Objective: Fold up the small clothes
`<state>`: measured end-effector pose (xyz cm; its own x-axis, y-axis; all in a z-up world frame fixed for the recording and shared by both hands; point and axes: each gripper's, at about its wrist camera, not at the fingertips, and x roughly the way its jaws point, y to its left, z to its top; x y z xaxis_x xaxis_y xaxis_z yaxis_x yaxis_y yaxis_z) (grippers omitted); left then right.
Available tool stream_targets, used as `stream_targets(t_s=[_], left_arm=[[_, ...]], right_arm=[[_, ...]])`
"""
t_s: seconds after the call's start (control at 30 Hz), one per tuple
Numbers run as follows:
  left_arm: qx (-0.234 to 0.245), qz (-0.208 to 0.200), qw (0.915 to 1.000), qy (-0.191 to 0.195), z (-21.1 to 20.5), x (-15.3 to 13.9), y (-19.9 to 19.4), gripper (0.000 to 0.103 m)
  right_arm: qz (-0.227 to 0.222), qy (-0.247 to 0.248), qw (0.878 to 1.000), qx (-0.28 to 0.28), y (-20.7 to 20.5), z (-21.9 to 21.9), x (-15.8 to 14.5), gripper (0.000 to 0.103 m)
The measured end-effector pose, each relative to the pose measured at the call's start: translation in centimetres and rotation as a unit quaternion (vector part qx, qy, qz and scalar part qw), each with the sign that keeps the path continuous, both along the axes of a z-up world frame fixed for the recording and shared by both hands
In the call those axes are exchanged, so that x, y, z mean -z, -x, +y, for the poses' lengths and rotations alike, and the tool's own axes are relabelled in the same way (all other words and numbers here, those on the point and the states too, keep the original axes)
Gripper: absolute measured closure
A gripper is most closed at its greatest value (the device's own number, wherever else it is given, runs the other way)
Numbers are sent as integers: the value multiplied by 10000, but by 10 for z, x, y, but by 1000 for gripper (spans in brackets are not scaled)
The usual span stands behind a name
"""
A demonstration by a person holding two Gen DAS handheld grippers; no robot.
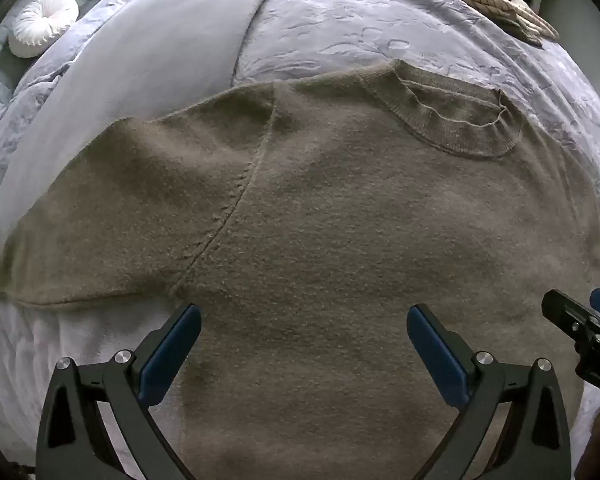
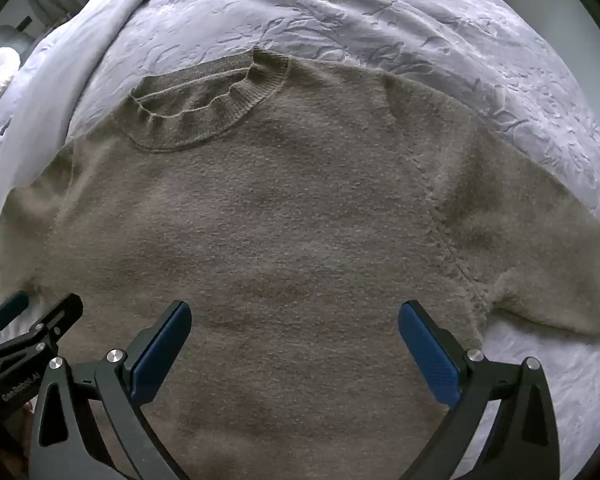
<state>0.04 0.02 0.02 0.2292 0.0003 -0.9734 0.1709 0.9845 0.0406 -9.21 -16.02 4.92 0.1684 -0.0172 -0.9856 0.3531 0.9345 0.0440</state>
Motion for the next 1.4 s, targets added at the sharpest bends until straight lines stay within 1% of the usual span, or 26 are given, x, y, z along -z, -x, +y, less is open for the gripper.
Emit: stream_targets(t_s=[0.4,0.47,1.4], left_arm=[[-3,15,10000,26,4,-2,-6,0],[-2,9,10000,-2,0,2,-3,0],[10,-42,10000,-5,1,6,1,0]], right_arm=[[38,43,10000,4,-3,6,0,0],[48,44,10000,6,-3,6,0,0],[67,43,10000,-39,-9,6,-1,0]])
